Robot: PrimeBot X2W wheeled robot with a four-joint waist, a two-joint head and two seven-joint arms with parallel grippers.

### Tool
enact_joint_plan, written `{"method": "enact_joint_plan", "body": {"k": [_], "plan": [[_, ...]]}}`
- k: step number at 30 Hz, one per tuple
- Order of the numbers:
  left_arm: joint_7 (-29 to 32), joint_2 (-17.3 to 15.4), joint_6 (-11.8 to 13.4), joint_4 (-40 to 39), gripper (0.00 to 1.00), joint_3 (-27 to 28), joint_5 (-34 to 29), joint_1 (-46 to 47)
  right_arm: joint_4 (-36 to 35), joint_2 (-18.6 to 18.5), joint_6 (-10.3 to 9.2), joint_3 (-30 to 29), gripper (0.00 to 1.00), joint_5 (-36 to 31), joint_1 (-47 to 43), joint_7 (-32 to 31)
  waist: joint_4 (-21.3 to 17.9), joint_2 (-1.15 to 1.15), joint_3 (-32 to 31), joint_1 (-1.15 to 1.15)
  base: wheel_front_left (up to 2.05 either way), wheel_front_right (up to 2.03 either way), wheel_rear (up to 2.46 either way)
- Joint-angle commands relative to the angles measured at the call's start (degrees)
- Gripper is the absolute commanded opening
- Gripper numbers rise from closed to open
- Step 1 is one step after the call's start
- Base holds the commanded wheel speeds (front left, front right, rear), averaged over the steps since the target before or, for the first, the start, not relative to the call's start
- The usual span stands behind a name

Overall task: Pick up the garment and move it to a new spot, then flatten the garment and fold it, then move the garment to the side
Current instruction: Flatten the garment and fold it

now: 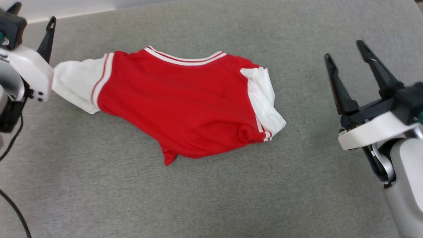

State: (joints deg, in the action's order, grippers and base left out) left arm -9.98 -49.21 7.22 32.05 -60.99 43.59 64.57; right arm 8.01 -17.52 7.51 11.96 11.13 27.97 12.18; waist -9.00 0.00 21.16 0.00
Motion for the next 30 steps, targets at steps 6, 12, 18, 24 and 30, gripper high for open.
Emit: {"method": "enact_joint_plan", "body": {"k": [6, 12, 18, 24, 30], "plan": [[-4.9, -2.8, 12.9, -14.5, 1.00, 5.7, 2.4, -10.8, -0.5, -8.7, -0.04, 11.7, 1.00, 5.4, 7.1, -12.7, 3.6, 0.00, -4.2, 0.00, 0.00, 0.00, 0.00], [-5.2, -2.5, 25.8, -30.5, 1.00, 16.0, -0.7, -24.3, -3.7, -17.6, -0.04, 26.9, 1.00, 15.7, 15.5, -26.3, 5.4, 0.00, -5.5, 0.00, 0.00, 0.00, 0.00], [-5.2, 2.1, 32.1, -38.9, 1.00, 25.8, -6.2, -37.2, -3.9, -21.8, -0.04, 37.7, 1.00, 24.9, 21.2, -36.8, 6.8, 0.00, -5.9, 0.00, 0.00, 0.00, 0.00], [-5.2, 10.3, 33.4, -43.9, 1.00, 36.3, -13.9, -50.6, 0.8, -22.6, -0.04, 45.8, 1.00, 33.4, 25.7, -46.8, 8.1, 0.00, -5.2, 0.00, 0.00, 0.00, 0.00], [-5.2, 19.3, 29.5, -45.2, 1.00, 43.5, -19.5, -58.7, 9.0, -19.6, -0.04, 51.2, 1.00, 37.1, 27.1, -48.3, 9.4, 0.00, -3.7, 0.00, 0.00, 0.00, 0.00]]}}
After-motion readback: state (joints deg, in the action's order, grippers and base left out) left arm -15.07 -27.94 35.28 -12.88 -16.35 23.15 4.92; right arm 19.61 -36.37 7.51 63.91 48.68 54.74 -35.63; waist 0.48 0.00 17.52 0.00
